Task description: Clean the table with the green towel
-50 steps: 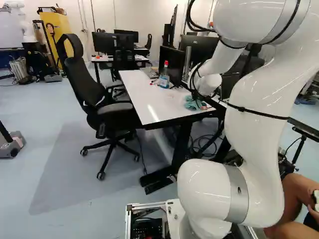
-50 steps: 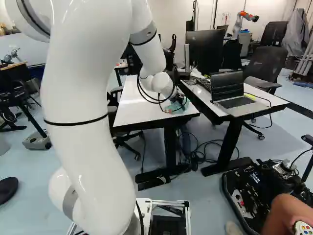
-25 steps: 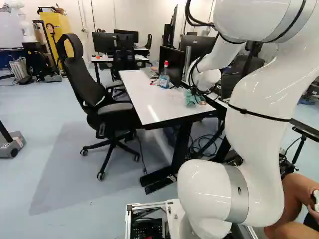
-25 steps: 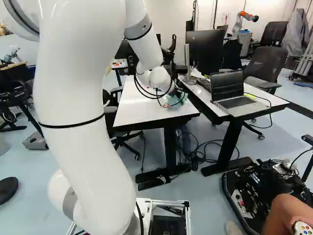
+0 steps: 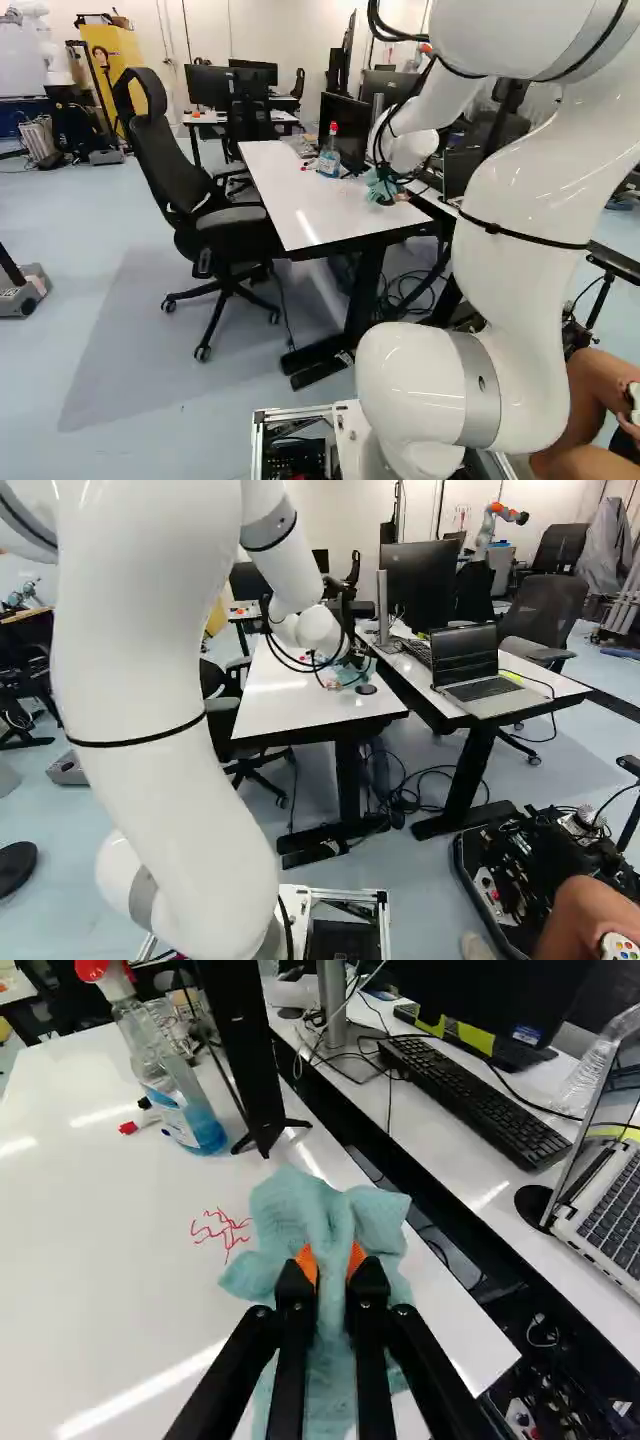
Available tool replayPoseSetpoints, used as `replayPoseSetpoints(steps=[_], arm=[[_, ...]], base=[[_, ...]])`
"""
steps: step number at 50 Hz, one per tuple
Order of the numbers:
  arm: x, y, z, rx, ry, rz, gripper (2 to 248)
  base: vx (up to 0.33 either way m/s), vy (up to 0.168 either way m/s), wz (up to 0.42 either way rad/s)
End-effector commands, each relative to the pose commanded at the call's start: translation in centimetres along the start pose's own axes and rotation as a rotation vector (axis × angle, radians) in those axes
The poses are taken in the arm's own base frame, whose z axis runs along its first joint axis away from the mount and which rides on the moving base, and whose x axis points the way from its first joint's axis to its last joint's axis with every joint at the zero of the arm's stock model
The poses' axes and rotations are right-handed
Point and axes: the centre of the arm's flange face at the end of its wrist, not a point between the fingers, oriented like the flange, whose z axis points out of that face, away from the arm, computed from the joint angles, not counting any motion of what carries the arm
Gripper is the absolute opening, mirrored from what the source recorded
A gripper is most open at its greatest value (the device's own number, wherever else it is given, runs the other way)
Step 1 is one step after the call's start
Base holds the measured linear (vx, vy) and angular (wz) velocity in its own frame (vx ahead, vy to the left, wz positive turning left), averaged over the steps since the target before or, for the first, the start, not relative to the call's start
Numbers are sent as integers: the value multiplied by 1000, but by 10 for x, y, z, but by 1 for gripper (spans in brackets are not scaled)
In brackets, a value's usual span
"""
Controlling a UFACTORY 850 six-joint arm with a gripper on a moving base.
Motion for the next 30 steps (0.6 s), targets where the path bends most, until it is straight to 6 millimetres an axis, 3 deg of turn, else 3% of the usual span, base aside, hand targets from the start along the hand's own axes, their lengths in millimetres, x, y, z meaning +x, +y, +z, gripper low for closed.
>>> replayPoseSetpoints(steps=[10,30], arm=[[7,-2,-8,3,5,-2,49],[11,-5,3,7,-31,-5,49]], base=[[0,0,0],[0,0,0]])
